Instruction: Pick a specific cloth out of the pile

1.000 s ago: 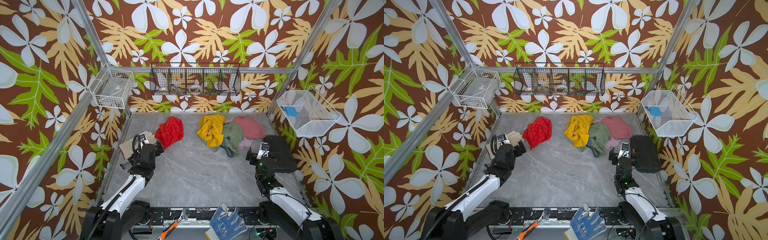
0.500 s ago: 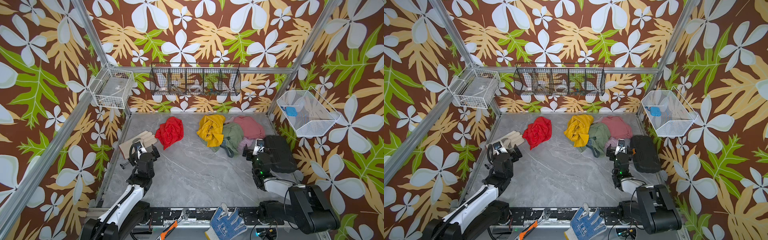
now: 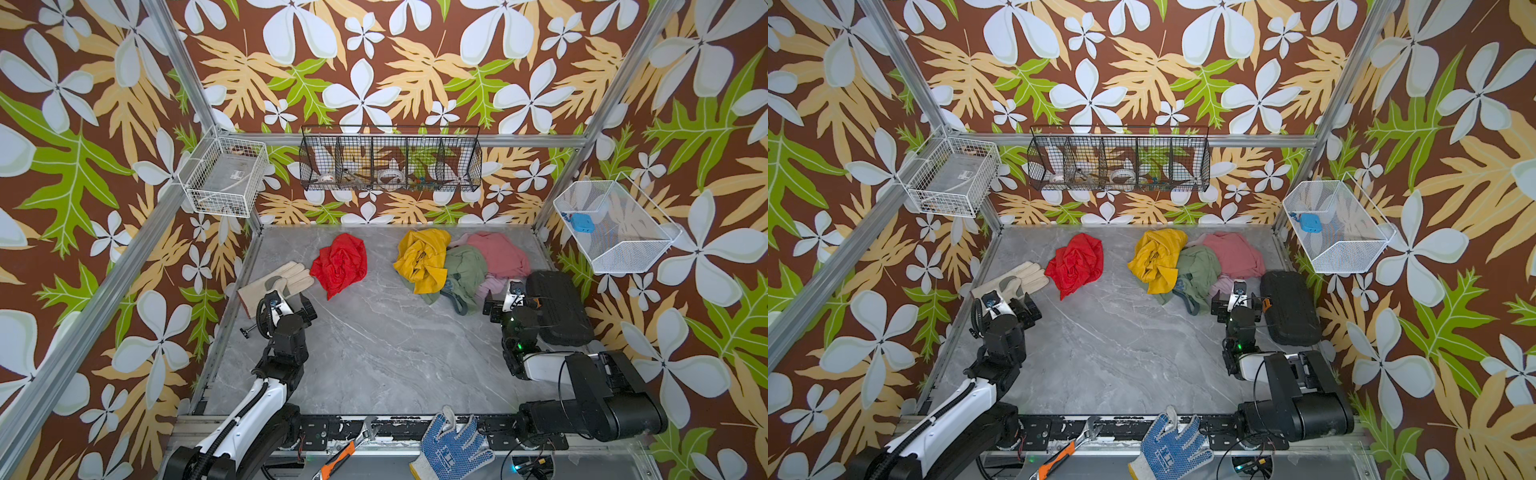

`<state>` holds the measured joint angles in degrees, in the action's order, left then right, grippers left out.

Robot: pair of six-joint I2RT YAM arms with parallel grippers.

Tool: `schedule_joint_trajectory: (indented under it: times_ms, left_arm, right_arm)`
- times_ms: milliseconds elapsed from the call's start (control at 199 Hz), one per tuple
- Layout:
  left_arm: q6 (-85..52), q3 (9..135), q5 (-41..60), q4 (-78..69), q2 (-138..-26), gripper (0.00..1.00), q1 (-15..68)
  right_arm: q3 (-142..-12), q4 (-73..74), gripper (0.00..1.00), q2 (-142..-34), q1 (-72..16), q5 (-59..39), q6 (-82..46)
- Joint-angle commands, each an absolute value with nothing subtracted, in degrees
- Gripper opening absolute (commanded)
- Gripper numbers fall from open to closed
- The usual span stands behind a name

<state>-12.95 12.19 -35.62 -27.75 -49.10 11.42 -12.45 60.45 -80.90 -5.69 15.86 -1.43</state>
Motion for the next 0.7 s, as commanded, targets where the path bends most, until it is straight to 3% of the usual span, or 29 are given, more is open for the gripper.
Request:
schedule_joint_trajectory:
  times_ms: [0,306,456,537,602,697]
  left_arm:
    - [-9.38,11.89,-36.38,-35.98,-50.68,1.00,11.43]
    - [-7.33,11.07,-34.34,-54.76,-65.40,1.00,11.34]
    - [-0.59,11.60,-25.93,-63.25,-73.13,1.00,11.20]
    - [-0.39,11.82,-26.32,-66.34,-76.71,1.00,10.98]
    - [-2.27,12.63,-24.15,-62.68,-75.98,1.00,9.48]
    - [-4.07,9.09,-19.23,-68.32,-76.35,1.00,6.87]
  right_arm:
    - [-13.08,63.50,1.00,-82.89,-4.55,13.98,-2.32]
    - [-13.75,62.86,1.00,-83.67,-3.24,11.83,-3.08]
    - [-13.71,62.80,1.00,-83.58,-3.15,11.69,-3.16]
    - [-13.71,62.82,1.00,-83.58,-3.08,11.68,-3.15]
    - [-13.73,62.83,1.00,-83.58,-3.12,11.66,-3.16]
    - [-13.81,62.73,0.99,-83.67,-3.04,11.53,-3.25]
